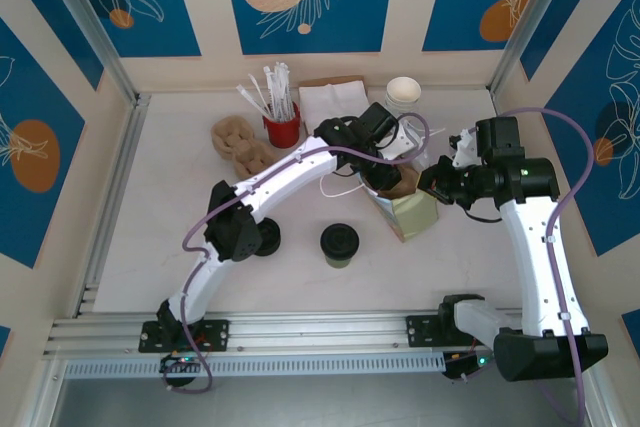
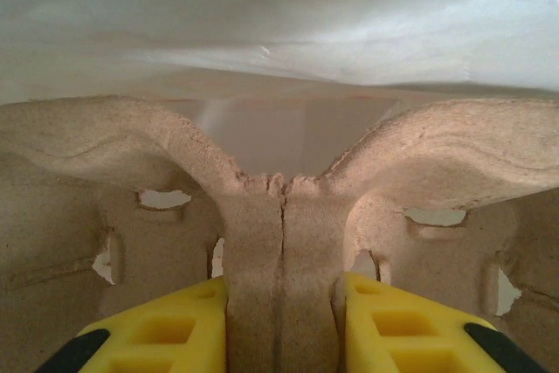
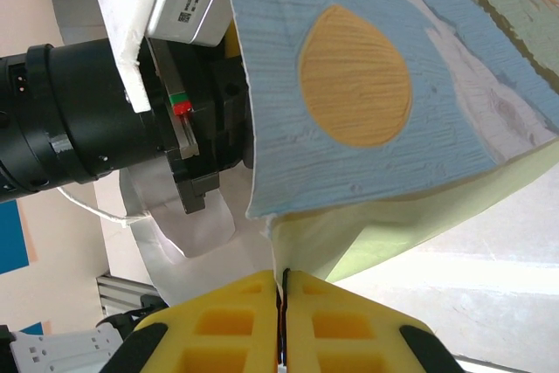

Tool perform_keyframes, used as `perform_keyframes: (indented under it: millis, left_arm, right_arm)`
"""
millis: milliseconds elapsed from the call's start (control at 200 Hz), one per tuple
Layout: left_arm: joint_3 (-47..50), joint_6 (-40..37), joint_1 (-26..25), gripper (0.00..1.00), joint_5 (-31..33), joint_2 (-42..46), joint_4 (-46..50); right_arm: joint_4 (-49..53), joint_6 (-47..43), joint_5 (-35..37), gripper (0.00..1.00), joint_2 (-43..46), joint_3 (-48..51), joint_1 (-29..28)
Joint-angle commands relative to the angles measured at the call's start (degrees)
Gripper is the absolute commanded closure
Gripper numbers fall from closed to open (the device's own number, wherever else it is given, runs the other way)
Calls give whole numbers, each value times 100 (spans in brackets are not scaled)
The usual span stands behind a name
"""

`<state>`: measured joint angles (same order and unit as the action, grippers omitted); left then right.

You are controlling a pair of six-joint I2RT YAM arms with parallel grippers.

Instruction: Pack the takeout coffee

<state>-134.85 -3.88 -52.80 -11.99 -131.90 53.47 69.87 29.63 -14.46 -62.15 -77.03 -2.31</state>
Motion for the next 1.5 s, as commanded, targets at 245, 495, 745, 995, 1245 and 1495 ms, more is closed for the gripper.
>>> perform_keyframes:
  millis: [245, 495, 745, 995, 1245, 1495]
  left_arm:
    - [-72, -288, -93, 69, -223, -255, 233]
    - [-79, -398, -91, 69, -161, -361, 330]
    - [-112, -447, -91, 69, -250, -466, 312]
    - [-99, -290, -73, 68, -539, -529, 70]
    - [-85, -157, -44, 68, -743, -514, -107]
    - [216, -122, 14, 65, -747, -106, -228]
  right_arm:
    - [-43, 85, -180, 91, 134, 155, -50]
    - [-69, 127, -183, 91, 166, 139, -58]
    - [-204, 232, -385, 92, 186, 205, -95]
    - [-349, 340, -554, 93, 202, 395, -139]
    - [-478, 421, -699, 93, 256, 515, -159]
    - [-651, 609, -816, 96, 391, 479, -87]
